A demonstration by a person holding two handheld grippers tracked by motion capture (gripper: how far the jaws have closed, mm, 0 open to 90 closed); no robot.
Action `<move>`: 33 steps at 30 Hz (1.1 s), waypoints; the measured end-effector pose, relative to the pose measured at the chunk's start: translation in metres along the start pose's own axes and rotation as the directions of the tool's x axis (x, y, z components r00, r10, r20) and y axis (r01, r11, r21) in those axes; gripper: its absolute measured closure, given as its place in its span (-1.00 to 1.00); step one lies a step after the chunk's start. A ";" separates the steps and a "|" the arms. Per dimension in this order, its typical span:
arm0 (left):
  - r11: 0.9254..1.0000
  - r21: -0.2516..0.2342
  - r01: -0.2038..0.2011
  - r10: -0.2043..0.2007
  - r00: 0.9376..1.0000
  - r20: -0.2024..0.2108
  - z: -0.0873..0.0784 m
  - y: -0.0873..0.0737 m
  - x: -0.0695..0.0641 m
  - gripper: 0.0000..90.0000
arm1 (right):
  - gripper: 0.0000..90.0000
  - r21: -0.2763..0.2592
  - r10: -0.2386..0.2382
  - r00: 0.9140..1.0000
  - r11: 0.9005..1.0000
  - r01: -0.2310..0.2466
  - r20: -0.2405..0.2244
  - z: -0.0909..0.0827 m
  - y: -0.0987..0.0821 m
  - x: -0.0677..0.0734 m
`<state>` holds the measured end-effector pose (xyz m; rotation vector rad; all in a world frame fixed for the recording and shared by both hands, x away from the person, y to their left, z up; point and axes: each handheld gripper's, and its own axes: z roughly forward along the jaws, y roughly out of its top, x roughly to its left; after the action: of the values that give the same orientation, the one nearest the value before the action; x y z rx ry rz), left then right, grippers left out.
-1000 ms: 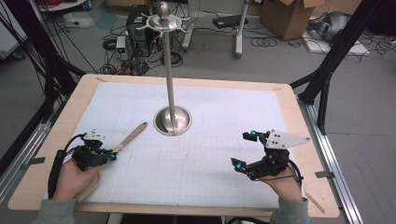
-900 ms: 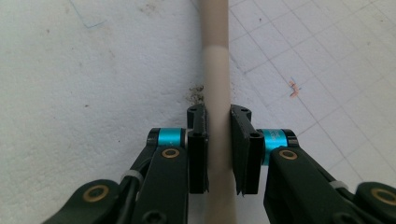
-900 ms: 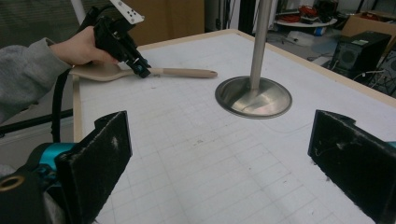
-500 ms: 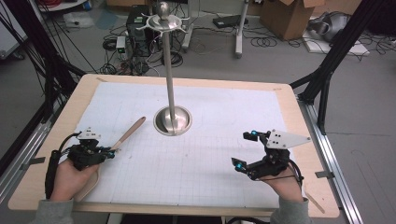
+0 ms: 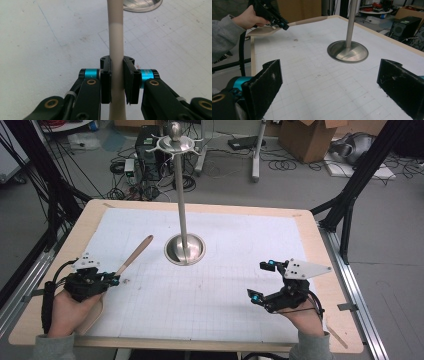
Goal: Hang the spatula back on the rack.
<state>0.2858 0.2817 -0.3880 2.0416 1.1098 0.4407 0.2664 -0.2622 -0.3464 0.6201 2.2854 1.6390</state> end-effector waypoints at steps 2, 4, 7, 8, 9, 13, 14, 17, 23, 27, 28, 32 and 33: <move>1.000 -0.009 -0.003 0.003 1.000 -0.001 -0.003 0.001 0.000 0.73 | -0.88 -0.002 0.002 1.000 1.000 -0.002 0.003 0.000 0.000 0.000; 1.000 -0.026 -0.001 0.001 1.000 0.005 -0.007 0.003 0.000 0.73 | -0.88 -0.003 0.003 1.000 1.000 -0.003 0.002 -0.001 0.000 0.000; 0.999 -0.053 0.009 -0.009 1.000 0.012 -0.013 0.005 0.003 0.73 | -0.88 -0.005 0.004 1.000 1.000 -0.004 0.002 -0.001 0.000 0.000; 0.998 -0.061 0.015 -0.014 1.000 0.017 -0.015 0.006 0.004 0.73 | -0.88 -0.003 0.007 1.000 1.000 -0.007 0.005 -0.002 0.000 -0.001; 0.998 -0.067 0.023 -0.021 1.000 0.020 -0.017 0.006 0.005 0.73 | -0.88 -0.005 0.005 1.000 1.000 -0.005 0.004 -0.002 0.000 -0.001; 0.995 -0.089 0.042 -0.039 0.999 0.030 -0.022 0.006 0.009 0.73 | -0.88 -0.011 0.009 1.000 1.000 -0.009 0.005 -0.003 -0.001 -0.002; 0.995 -0.093 0.040 -0.038 0.999 0.030 -0.024 0.007 0.010 0.73 | -0.88 -0.009 0.013 1.000 1.000 -0.012 0.007 -0.003 -0.001 -0.002; 0.992 -0.115 0.046 -0.042 0.998 0.041 -0.028 0.009 0.010 0.73 | -0.88 -0.007 0.013 1.000 1.000 -0.013 0.007 -0.002 -0.001 -0.002; 0.989 -0.141 0.047 -0.039 0.998 0.055 -0.032 0.016 0.010 0.73 | -0.88 -0.013 0.009 1.000 1.000 -0.009 0.006 -0.002 0.000 -0.003; 0.985 -0.160 0.061 -0.048 0.995 0.082 -0.033 0.021 0.011 0.73 | -0.88 -0.011 0.015 1.000 1.000 -0.015 0.003 -0.002 -0.001 -0.003; 0.985 -0.159 0.060 -0.048 0.996 0.080 -0.033 0.023 0.011 0.73 | -0.88 -0.012 0.017 1.000 1.000 -0.017 0.003 -0.002 -0.001 -0.003; 0.985 -0.167 0.049 -0.037 0.997 0.073 -0.036 0.030 0.010 0.73 | -0.88 -0.012 0.014 1.000 1.000 -0.014 0.002 -0.002 -0.001 -0.003; 0.984 -0.170 0.049 -0.037 0.997 0.072 -0.037 0.032 0.011 0.73 | -0.88 -0.012 0.014 1.000 1.000 -0.014 0.001 -0.003 -0.001 -0.003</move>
<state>0.2873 0.2965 -0.3404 1.8651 1.0362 0.4263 0.2679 -0.2661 -0.3461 0.6354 2.2736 1.6567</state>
